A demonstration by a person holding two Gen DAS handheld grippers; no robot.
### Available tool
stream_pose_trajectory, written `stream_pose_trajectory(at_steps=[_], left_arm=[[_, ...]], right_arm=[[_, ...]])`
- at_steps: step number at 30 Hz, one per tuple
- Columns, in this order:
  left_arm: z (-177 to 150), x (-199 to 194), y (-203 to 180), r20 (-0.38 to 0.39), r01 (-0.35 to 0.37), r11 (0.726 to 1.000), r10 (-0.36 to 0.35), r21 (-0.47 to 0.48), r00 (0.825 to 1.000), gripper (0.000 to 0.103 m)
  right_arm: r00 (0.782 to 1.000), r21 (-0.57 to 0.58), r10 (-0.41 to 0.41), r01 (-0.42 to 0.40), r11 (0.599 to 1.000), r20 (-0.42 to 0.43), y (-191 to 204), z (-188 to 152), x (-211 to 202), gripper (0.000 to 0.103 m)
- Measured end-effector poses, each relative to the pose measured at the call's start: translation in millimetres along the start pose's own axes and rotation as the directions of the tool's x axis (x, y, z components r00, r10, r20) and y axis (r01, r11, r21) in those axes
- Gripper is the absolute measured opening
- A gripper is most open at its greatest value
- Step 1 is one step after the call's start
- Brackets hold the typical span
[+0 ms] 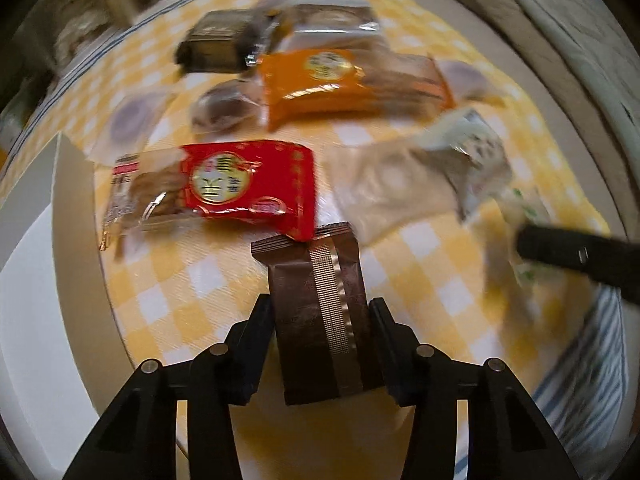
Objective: Organize snacks
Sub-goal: 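Lift both held packets and carry them over the white tray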
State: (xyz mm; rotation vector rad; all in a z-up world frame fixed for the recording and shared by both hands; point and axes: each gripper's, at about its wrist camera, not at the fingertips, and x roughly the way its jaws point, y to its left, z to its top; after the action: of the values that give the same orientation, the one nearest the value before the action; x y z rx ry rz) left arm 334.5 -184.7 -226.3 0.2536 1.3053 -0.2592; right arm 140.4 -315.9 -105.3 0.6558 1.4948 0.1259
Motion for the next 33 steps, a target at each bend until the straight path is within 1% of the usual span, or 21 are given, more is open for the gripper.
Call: stream_pose_trajectory(at_steps=[1,2,3,4,5,6,7,10,14,16,17,18,19,20,21,24,25,27,29,31,33], left_arm=[[-3.7,0.0,-0.4,-0.006,0.000,1.000,0.000,0.002,1.000,0.049],[0.2,-3.1,0.7,-0.011,0.001,1.000,-0.001,-0.003,1.000,0.052],[-0.2,-3.2,2.9,-0.019,-0.005,1.000,0.004,-0.014,1.000,0.063],[-0.5,-3.4,5.3,-0.032,-0.017,1.000,0.016,-0.025,0.999,0.070],[-1.8,-0.8,8.3,-0.049,-0.031,0.999,0.029,-0.038,0.998,0.080],[-4.1,0.3,11.1,-0.062,-0.036,0.998,0.032,-0.057,0.998,0.083],[-6.9,1.3,17.2,-0.062,-0.031,0.997,0.026,-0.073,0.998,0.084],[-17.7,8.9,21.3,-0.053,-0.046,0.996,0.041,-0.082,0.998,0.093],[-21.5,16.0,32.6,-0.082,-0.064,0.990,0.053,-0.127,0.995,0.095],[-18.2,10.0,33.9,-0.102,-0.067,0.986,0.052,-0.156,0.993,0.093],[-19.3,11.0,35.7,-0.106,-0.069,0.983,0.051,-0.168,0.993,0.088],[-19.1,10.5,36.9,-0.102,-0.073,0.982,0.055,-0.177,0.993,0.074],[-18.4,7.3,36.8,-0.089,-0.078,0.981,0.063,-0.178,0.994,0.066],[-19.2,5.6,37.2,-0.074,-0.072,0.982,0.060,-0.173,0.995,0.049],[-20.3,4.4,37.1,-0.068,-0.074,0.983,0.063,-0.168,0.996,0.043],[-26.8,4.2,38.0,-0.062,-0.051,0.985,0.041,-0.167,0.997,0.040],[-23.0,-0.2,33.0,-0.059,-0.049,0.985,0.039,-0.165,0.997,0.039],[-26.7,-4.4,34.7,-0.043,-0.028,0.985,0.021,-0.169,0.999,0.039],[-30.9,-15.3,38.1,-0.005,-0.010,0.985,0.010,-0.175,1.000,0.039],[-35.1,-30.4,40.9,0.034,0.007,0.982,-0.001,-0.186,0.999,0.039],[-38.8,-50.3,47.6,0.092,0.033,0.978,-0.014,-0.205,0.996,0.039]], right_arm=[[1.000,0.001,0.004,-0.004,1.000,0.001,0.4,-0.8,-0.1,0.027],[1.000,0.003,0.008,-0.008,1.000,0.002,-0.4,-1.1,-1.2,0.027],[1.000,0.005,0.009,-0.009,1.000,0.003,-0.7,-1.2,-1.8,0.027],[1.000,0.006,0.010,-0.010,1.000,0.004,-1.3,-1.2,-2.7,0.027],[1.000,0.007,0.010,-0.010,1.000,0.005,-0.1,-0.3,-1.2,0.027],[1.000,0.008,0.011,-0.011,1.000,0.004,-1.0,-0.5,-2.3,0.027],[1.000,0.008,0.014,-0.014,1.000,0.002,-1.2,-0.3,-2.2,0.027],[1.000,0.004,0.018,-0.018,1.000,-0.002,-1.5,-1.2,-2.7,0.027],[1.000,-0.008,0.011,-0.011,1.000,-0.001,-0.2,-2.1,-3.6,0.027],[1.000,-0.013,0.007,-0.007,1.000,0.003,0.3,-2.8,-4.4,0.027],[1.000,-0.016,0.003,-0.003,1.000,0.004,0.6,-3.1,-4.7,0.027],[1.000,-0.020,-0.002,0.002,1.000,0.006,1.0,-3.4,-5.2,0.027],[1.000,-0.024,-0.005,0.005,1.000,0.009,1.6,-3.8,-5.9,0.027],[1.000,-0.025,-0.005,0.006,1.000,0.010,2.2,-4.1,-6.1,0.027],[1.000,-0.027,-0.006,0.006,1.000,0.012,2.9,-4.3,-6.6,0.027],[1.000,-0.033,-0.007,0.008,0.999,0.018,5.0,-4.9,-7.4,0.027],[1.000,-0.035,-0.007,0.008,0.999,0.019,5.7,-5.1,-7.9,0.027],[1.000,-0.044,-0.006,0.008,0.999,0.031,7.8,-5.5,-9.9,0.027],[0.999,-0.057,-0.004,0.007,0.998,0.045,10.4,-5.9,-13.0,0.027],[0.997,-0.082,0.006,0.001,0.997,0.079,15.8,-6.1,-19.3,0.027],[0.994,-0.101,0.028,-0.018,0.995,0.104,20.9,-7.0,-25.5,0.027]])
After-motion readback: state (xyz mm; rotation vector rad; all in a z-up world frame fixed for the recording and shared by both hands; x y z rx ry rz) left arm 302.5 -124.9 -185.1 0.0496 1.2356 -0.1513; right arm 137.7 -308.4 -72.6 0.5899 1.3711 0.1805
